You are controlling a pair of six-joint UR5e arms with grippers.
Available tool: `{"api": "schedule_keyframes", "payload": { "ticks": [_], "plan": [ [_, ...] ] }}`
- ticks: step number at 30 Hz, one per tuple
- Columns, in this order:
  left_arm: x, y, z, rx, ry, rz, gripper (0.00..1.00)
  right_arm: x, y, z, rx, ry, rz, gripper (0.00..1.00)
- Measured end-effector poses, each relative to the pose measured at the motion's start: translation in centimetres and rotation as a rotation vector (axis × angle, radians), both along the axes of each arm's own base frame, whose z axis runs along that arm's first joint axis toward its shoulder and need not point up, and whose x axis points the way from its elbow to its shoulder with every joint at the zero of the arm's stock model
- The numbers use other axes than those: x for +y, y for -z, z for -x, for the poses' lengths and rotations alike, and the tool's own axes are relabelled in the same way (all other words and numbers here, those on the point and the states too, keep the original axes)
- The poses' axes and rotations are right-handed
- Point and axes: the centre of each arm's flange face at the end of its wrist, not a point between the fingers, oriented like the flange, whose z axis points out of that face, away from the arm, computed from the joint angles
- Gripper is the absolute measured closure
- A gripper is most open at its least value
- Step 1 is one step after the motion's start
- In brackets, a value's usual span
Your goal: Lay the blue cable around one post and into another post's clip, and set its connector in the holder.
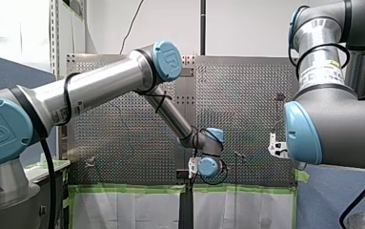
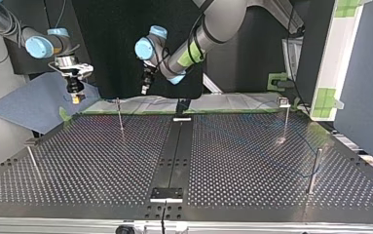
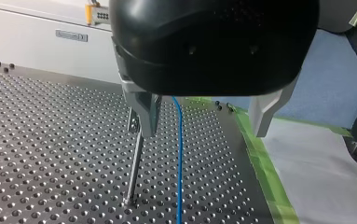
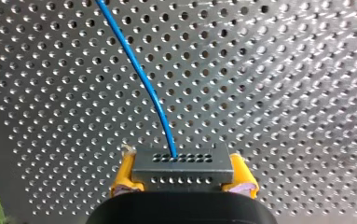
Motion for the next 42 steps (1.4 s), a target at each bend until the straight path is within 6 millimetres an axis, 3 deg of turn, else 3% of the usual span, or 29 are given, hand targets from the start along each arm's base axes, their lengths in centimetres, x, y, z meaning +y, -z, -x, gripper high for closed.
{"api": "schedule_keyframes", "payload": {
  "ticks": [4, 13, 29, 42],
  "plan": [
    [0.1, 0.0, -0.2, 0.001, -0.002, 0.000, 0.00, 0.9, -0.7, 0.0, -0.012, 0.024, -0.003, 1.00],
    [0.4, 0.1, -0.5, 0.005, -0.008, 0.000, 0.00, 3.1, 0.2, -0.7, -0.026, 0.048, -0.043, 1.00],
    [0.9, 0.0, -1.2, 0.002, -0.016, 0.001, 0.00, 3.4, 0.3, -2.2, -0.052, 0.048, -0.037, 1.00],
    [0.9, 0.0, -1.2, 0.004, -0.015, -0.001, 0.00, 3.0, 3.2, -1.3, -0.097, 0.099, -0.043, 1.00]
  ]
}}
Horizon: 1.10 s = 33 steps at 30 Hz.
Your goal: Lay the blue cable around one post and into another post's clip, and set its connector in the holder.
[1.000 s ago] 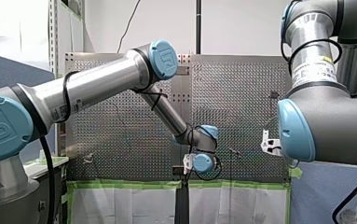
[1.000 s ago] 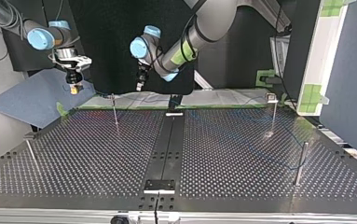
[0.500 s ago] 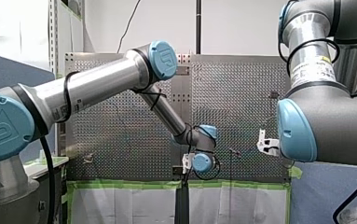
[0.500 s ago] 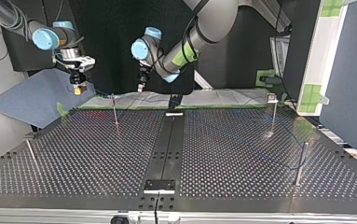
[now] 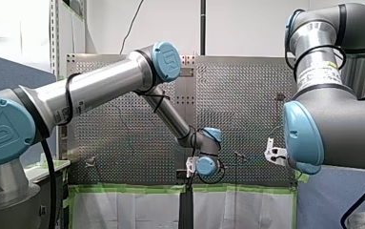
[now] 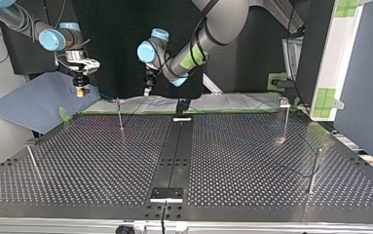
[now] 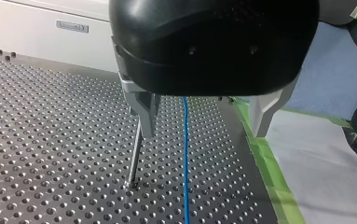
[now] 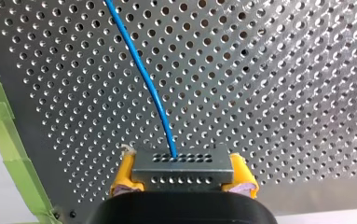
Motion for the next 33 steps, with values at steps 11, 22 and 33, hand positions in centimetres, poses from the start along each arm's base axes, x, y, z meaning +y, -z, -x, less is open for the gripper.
{"api": "schedule_keyframes", "payload": {
  "ticks": [11, 22, 33],
  "plan": [
    [0.1, 0.0, 0.0, 0.002, -0.001, -0.001, 0.00, -1.0, 2.4, 0.8, -0.009, 0.055, -0.013, 1.00],
    [0.3, 0.0, -0.4, 0.004, -0.007, -0.001, 0.00, -0.4, 4.3, -0.2, 0.016, 0.033, -0.046, 1.00],
    [0.8, 0.1, -0.8, 0.009, -0.016, -0.009, 0.00, 0.0, 3.7, 0.0, 0.078, 0.031, -0.064, 1.00]
  ]
}}
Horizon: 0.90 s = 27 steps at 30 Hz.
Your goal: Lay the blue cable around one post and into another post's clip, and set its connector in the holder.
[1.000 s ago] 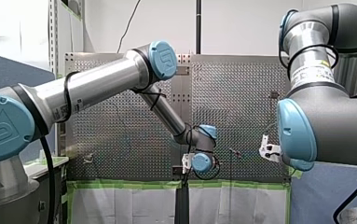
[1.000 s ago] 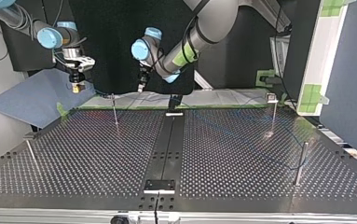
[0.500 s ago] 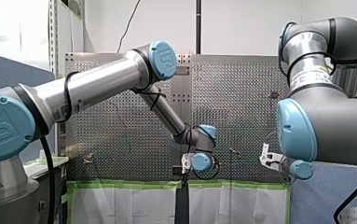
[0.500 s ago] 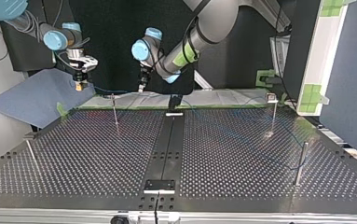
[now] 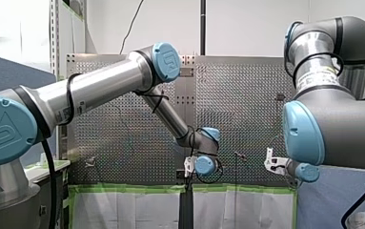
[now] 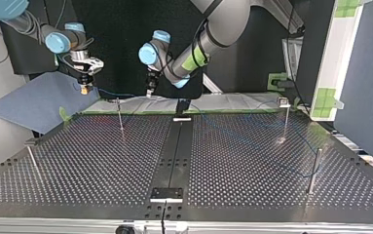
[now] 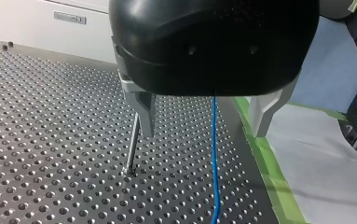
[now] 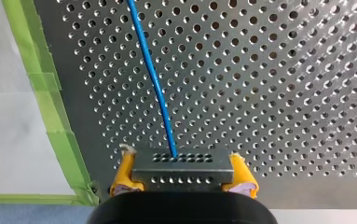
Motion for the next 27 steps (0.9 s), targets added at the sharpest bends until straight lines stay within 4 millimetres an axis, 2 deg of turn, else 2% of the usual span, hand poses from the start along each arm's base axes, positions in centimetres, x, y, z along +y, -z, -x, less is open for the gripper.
{"api": "schedule_keyframes", "payload": {
  "ticks": [12, 21, 27],
  "plan": [
    [0.2, 0.0, -0.4, -0.009, -0.008, 0.010, 0.00, 1.6, -3.5, 0.3, 0.068, -0.005, 0.015, 1.00],
    [0.5, -0.1, -1.2, -0.022, -0.019, 0.023, 0.00, 0.9, -7.4, 0.3, 0.050, -0.005, 0.077, 1.00],
    [0.4, -0.3, -1.6, -0.044, -0.018, 0.048, 0.00, 0.8, -7.9, 0.0, 0.043, -0.011, 0.089, 1.00]
  ]
}}
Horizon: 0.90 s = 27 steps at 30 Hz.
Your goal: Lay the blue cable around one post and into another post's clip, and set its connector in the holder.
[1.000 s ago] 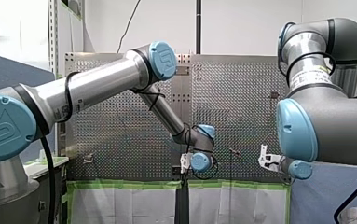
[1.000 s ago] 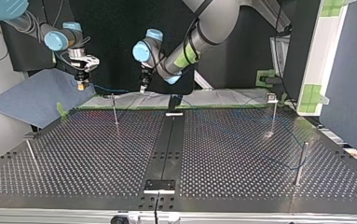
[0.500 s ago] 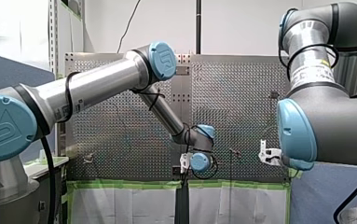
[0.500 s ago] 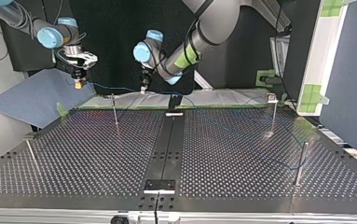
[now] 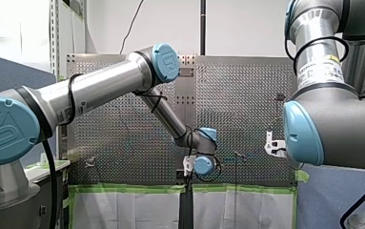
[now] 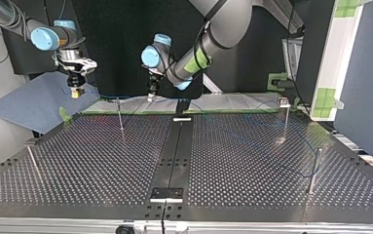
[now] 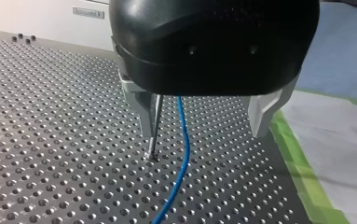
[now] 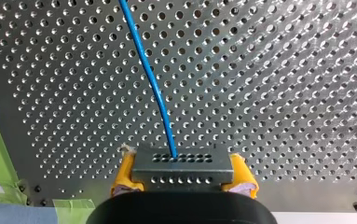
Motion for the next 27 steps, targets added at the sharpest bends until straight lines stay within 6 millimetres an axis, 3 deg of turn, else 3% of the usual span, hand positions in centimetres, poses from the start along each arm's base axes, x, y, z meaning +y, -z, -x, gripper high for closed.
{"api": "schedule_keyframes", "payload": {
  "ticks": [17, 27],
  "plan": [
    [-0.1, -0.2, -0.3, -0.025, -0.006, 0.020, 0.00, 0.5, 0.2, -0.2, 0.001, 0.000, -0.004, 1.00],
    [1.2, 1.3, 0.7, -0.010, -0.016, -0.005, 0.00, 1.6, 0.6, 0.8, 0.004, 0.034, 0.013, 1.00]
  ]
}}
